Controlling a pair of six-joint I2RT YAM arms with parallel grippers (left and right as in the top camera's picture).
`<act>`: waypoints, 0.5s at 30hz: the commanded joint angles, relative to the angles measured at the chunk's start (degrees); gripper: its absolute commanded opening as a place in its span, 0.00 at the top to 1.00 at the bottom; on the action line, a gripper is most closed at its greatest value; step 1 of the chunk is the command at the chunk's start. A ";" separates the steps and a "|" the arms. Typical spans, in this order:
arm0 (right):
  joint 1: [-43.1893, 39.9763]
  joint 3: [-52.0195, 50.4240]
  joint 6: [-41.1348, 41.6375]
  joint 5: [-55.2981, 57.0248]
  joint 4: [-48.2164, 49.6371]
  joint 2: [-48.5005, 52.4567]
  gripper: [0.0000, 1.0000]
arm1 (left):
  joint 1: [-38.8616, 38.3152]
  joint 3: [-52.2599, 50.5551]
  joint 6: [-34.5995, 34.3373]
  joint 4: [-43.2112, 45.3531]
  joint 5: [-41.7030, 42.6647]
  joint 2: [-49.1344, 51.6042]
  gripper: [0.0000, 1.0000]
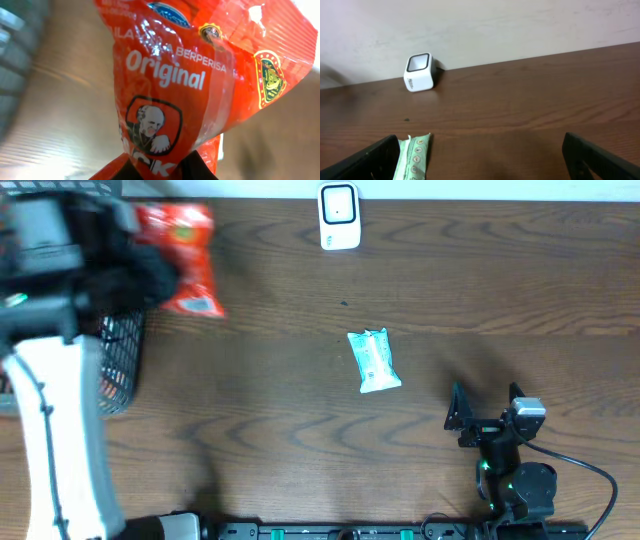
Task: Scan the item barcode
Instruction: 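Carry the red bag toward the scanner and hold it there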
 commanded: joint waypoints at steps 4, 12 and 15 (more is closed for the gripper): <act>-0.33 -0.04 0.22 -0.04 -0.20 -0.09 0.01 | -9.46 -8.83 -2.75 4.28 -0.74 3.87 0.92; -0.33 -0.04 0.20 -0.04 -0.22 -0.07 0.01 | -16.87 -17.44 -6.51 10.82 -6.54 11.58 0.93; -0.33 -0.04 0.22 -0.04 -0.22 -0.07 0.01 | -17.97 -17.79 -8.00 11.87 -6.49 15.21 0.92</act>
